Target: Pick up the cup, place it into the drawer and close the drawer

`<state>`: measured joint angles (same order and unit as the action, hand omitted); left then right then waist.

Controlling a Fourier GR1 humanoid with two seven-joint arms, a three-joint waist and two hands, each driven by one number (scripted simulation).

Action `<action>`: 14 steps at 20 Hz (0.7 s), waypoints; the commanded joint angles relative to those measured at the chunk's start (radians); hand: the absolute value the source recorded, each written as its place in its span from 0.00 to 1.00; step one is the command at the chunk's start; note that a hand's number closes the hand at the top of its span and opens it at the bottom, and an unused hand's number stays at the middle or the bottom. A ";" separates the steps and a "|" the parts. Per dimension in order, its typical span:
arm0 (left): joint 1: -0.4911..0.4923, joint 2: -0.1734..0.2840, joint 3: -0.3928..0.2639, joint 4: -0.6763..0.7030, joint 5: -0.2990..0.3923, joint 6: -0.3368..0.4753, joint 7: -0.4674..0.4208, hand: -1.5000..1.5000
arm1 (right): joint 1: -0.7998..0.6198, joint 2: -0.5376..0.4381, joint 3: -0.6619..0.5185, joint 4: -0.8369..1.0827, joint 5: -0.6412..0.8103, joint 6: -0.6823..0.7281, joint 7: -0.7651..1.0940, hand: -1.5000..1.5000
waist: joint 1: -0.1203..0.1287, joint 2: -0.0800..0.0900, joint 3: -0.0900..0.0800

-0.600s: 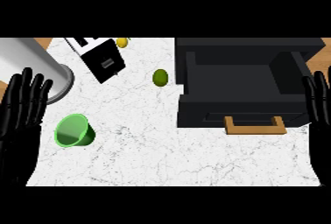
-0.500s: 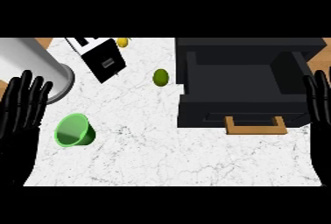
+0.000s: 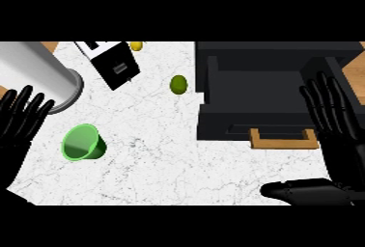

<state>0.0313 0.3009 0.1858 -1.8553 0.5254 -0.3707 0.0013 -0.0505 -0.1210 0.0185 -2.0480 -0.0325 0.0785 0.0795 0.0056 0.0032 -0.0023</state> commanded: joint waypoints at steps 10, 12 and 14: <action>-0.143 0.100 0.119 0.525 -0.052 -0.229 -0.131 0.00 | -0.062 -0.027 -0.055 0.132 -0.039 0.071 -0.018 0.00 | -0.009 -0.003 0.002; -0.156 0.099 0.110 0.632 -0.114 -0.273 -0.209 0.00 | -0.130 -0.014 -0.041 0.145 -0.022 0.046 0.010 0.00 | -0.009 -0.002 0.002; -0.178 0.065 0.085 0.683 -0.187 -0.243 -0.261 0.00 | -0.186 -0.024 -0.086 0.233 -0.046 0.061 -0.045 0.00 | -0.008 -0.001 0.002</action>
<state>-0.1144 0.3819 0.2810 -1.2987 0.4260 -0.5954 -0.1746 -0.1817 -0.1391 -0.0324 -1.8903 -0.0645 0.1279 0.0751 -0.0024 0.0017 -0.0006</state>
